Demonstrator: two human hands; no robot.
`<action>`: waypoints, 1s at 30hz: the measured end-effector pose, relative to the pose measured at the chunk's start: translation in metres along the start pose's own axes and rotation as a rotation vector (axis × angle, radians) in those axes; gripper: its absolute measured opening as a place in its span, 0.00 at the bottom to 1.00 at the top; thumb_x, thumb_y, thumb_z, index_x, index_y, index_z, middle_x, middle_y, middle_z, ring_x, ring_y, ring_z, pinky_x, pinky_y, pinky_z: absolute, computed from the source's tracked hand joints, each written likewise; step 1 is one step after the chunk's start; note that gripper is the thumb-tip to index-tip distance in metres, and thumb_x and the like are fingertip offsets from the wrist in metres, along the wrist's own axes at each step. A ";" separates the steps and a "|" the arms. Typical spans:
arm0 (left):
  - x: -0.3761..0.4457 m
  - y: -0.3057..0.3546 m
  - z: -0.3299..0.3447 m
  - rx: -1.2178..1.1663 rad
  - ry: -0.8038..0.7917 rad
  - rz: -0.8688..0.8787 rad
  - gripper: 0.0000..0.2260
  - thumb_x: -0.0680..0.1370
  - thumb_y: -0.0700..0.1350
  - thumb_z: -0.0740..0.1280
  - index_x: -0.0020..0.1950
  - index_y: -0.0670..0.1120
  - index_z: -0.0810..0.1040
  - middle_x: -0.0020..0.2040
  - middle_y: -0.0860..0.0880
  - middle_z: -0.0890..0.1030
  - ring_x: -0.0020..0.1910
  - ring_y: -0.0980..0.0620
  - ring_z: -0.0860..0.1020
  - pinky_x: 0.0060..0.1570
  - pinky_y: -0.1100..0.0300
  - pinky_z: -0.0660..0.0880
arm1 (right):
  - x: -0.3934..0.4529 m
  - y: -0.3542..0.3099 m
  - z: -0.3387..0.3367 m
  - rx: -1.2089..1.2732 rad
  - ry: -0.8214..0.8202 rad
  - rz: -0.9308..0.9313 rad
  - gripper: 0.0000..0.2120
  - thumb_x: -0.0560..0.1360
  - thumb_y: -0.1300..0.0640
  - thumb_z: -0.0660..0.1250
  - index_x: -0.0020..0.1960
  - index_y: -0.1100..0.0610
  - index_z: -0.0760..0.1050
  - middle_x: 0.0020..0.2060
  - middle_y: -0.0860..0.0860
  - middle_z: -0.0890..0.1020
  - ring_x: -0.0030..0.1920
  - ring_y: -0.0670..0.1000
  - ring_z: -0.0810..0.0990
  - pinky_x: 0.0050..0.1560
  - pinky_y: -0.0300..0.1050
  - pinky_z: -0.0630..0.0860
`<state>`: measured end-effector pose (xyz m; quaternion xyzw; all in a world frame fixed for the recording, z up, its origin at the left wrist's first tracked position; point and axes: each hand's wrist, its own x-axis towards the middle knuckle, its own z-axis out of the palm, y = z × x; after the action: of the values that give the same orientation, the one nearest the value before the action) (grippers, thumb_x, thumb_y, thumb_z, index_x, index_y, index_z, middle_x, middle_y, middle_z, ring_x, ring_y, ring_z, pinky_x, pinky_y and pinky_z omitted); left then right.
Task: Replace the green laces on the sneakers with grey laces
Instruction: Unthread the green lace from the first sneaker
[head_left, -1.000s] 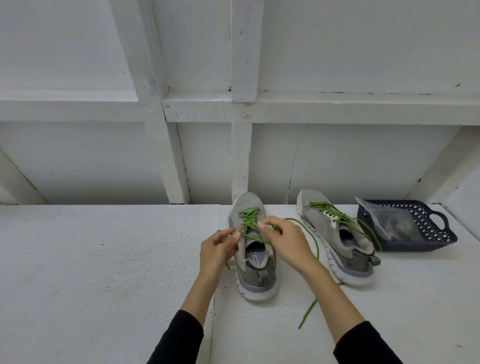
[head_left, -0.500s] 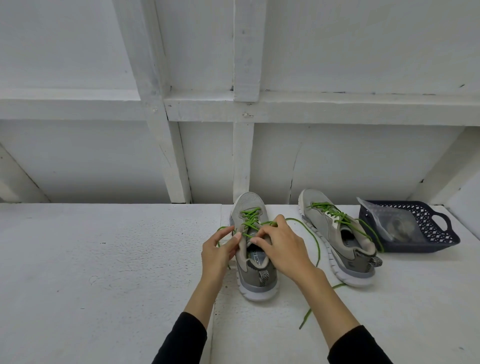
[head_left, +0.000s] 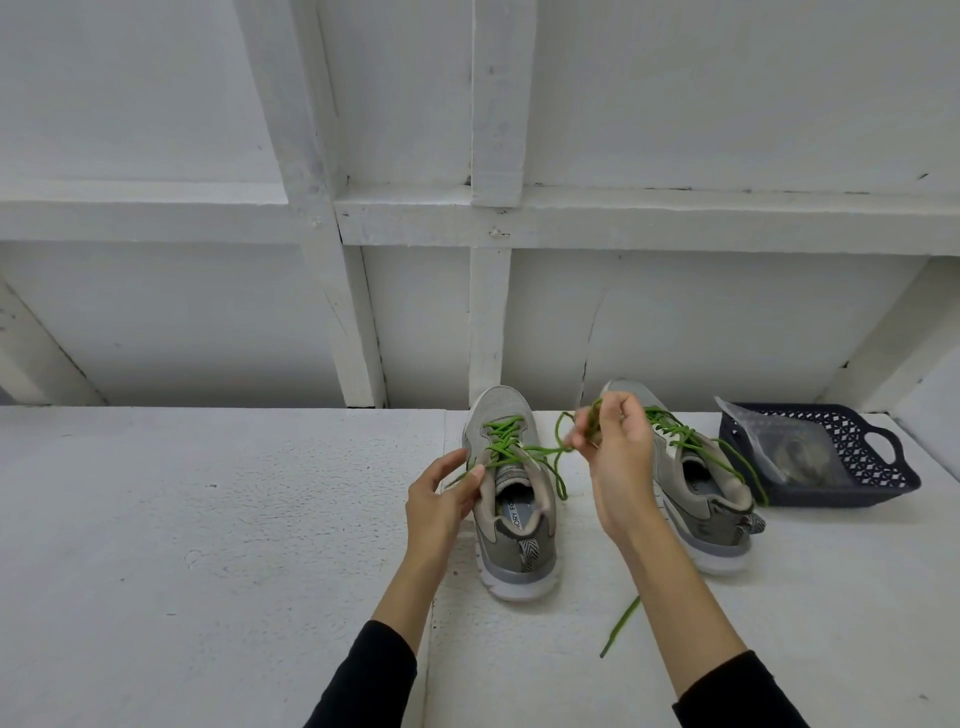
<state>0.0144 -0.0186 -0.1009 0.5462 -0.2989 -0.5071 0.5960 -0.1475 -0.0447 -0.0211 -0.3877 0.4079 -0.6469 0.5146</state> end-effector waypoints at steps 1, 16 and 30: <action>0.000 0.000 0.000 0.006 -0.006 0.001 0.13 0.75 0.39 0.72 0.60 0.44 0.80 0.52 0.52 0.82 0.42 0.61 0.83 0.37 0.70 0.77 | 0.001 0.002 -0.002 -0.097 0.002 -0.009 0.11 0.84 0.58 0.53 0.43 0.57 0.65 0.27 0.48 0.70 0.26 0.45 0.67 0.29 0.39 0.68; 0.003 -0.004 -0.002 0.031 0.000 -0.029 0.08 0.75 0.40 0.72 0.54 0.42 0.83 0.50 0.44 0.85 0.43 0.53 0.84 0.39 0.66 0.78 | -0.004 0.026 -0.004 -0.599 -0.207 0.175 0.11 0.82 0.57 0.59 0.43 0.55 0.76 0.52 0.54 0.76 0.52 0.49 0.75 0.52 0.39 0.68; 0.005 -0.004 -0.002 0.066 -0.010 -0.021 0.09 0.76 0.40 0.71 0.56 0.41 0.82 0.50 0.44 0.84 0.45 0.52 0.83 0.38 0.69 0.77 | -0.014 0.054 -0.053 -1.349 0.056 0.085 0.10 0.80 0.55 0.62 0.59 0.54 0.74 0.59 0.52 0.72 0.63 0.55 0.69 0.62 0.51 0.64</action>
<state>0.0165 -0.0224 -0.1060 0.5661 -0.3130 -0.5059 0.5707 -0.1756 -0.0316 -0.0917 -0.5908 0.7506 -0.2396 0.1739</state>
